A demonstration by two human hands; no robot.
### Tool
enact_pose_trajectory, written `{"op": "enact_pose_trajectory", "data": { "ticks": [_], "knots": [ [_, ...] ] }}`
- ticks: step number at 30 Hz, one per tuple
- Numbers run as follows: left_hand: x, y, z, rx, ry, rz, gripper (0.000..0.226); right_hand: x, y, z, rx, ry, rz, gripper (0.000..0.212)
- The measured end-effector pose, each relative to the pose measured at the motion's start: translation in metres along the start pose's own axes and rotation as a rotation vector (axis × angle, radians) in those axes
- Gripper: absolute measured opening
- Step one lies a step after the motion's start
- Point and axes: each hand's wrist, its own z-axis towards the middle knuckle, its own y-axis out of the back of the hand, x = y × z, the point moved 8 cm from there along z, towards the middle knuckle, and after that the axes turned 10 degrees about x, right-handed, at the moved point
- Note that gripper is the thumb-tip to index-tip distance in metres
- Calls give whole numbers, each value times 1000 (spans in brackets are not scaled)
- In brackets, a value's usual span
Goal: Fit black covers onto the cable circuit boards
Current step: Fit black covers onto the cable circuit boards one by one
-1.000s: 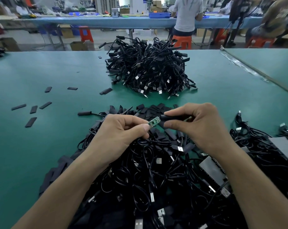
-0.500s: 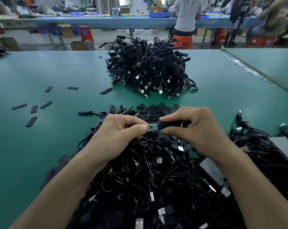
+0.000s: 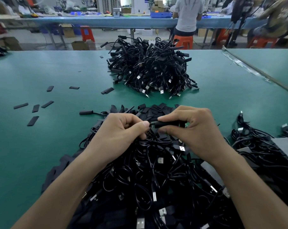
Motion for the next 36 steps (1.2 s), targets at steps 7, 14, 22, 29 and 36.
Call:
{"op": "enact_pose_trajectory", "data": {
  "ticks": [7,14,22,29,36],
  "knots": [
    [0,-2,1,11,-50,107,16,1,-2,0,47,-7,-27,23],
    [2,-3,2,35,-52,107,15,5,-5,0,77,18,-123,25],
    [6,-2,3,34,-55,52,12,8,-5,-1,75,52,-109,20],
    [3,-2,3,39,-52,78,14,7,-6,-1,110,42,-99,23],
    [0,-4,1,33,-59,100,12,6,-7,0,117,38,-83,18]
  ]
}}
